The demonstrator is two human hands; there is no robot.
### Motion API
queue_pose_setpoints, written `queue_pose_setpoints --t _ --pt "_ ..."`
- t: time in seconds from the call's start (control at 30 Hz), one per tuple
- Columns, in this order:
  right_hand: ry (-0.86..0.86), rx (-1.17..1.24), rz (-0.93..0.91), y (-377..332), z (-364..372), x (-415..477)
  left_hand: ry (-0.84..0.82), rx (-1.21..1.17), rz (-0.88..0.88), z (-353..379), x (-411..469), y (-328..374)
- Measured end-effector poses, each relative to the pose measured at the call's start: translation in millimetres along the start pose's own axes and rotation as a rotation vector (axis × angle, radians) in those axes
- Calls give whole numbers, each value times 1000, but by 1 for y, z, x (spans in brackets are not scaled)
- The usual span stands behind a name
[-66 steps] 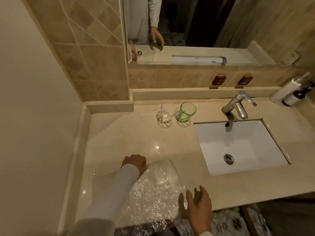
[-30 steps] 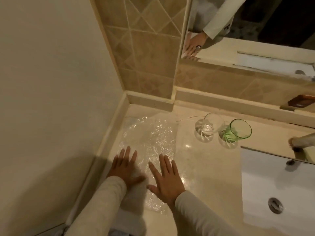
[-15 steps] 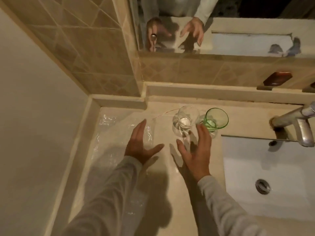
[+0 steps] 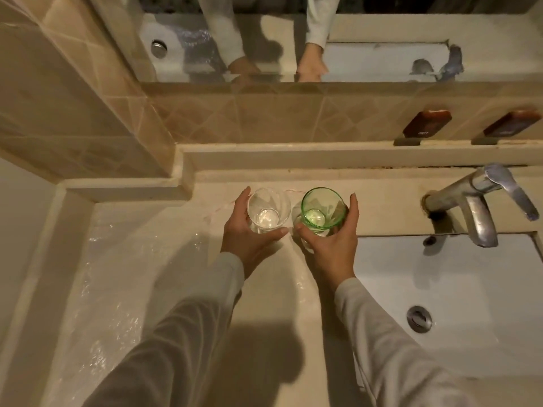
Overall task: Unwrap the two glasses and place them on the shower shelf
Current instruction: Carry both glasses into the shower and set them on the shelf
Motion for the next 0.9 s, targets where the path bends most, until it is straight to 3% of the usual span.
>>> queue_pose_setpoints --t 0.13,0.53,0.9 --pt "-7 -64 16 9 -1 5 7 88 74 3 6 -7" --pt "23 -7 23 -34 -6 -37 -82 40 23 -1 -27 35" --pt "141 254 -42 -100 13 -182 -398 -27 52 -13 -152 102"
Point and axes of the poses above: each hand's wrist, its own x-axis towards the middle knuckle, its own z-axis out of the palm, y = z × x, the point moved 2 cm from there along x, towards the middle knuckle, and after that the axes turned 15 degrees about -y, right-handed, at the moved point
